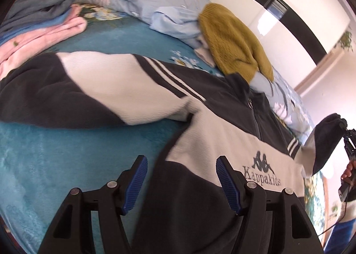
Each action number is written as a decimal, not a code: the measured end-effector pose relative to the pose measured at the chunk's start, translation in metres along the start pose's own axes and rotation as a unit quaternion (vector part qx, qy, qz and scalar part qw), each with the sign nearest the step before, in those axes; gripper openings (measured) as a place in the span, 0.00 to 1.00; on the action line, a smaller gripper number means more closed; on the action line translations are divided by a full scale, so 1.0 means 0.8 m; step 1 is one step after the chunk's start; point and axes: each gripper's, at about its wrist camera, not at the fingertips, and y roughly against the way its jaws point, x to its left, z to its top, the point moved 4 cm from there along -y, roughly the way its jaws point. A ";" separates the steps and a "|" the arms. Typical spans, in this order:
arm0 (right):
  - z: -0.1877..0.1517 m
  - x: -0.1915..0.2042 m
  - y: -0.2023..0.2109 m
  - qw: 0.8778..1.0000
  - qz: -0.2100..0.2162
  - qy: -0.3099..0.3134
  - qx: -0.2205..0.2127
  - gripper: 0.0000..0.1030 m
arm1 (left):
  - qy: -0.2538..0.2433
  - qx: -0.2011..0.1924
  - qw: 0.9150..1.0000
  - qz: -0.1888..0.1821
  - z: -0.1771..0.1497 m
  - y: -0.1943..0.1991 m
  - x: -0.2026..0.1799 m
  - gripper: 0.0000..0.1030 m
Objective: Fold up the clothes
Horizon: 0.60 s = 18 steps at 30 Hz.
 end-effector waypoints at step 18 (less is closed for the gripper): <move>-0.256 0.298 -0.226 0.961 0.075 0.162 0.209 0.11 | 0.144 -0.039 0.989 0.013 0.003 0.050 0.133 0.68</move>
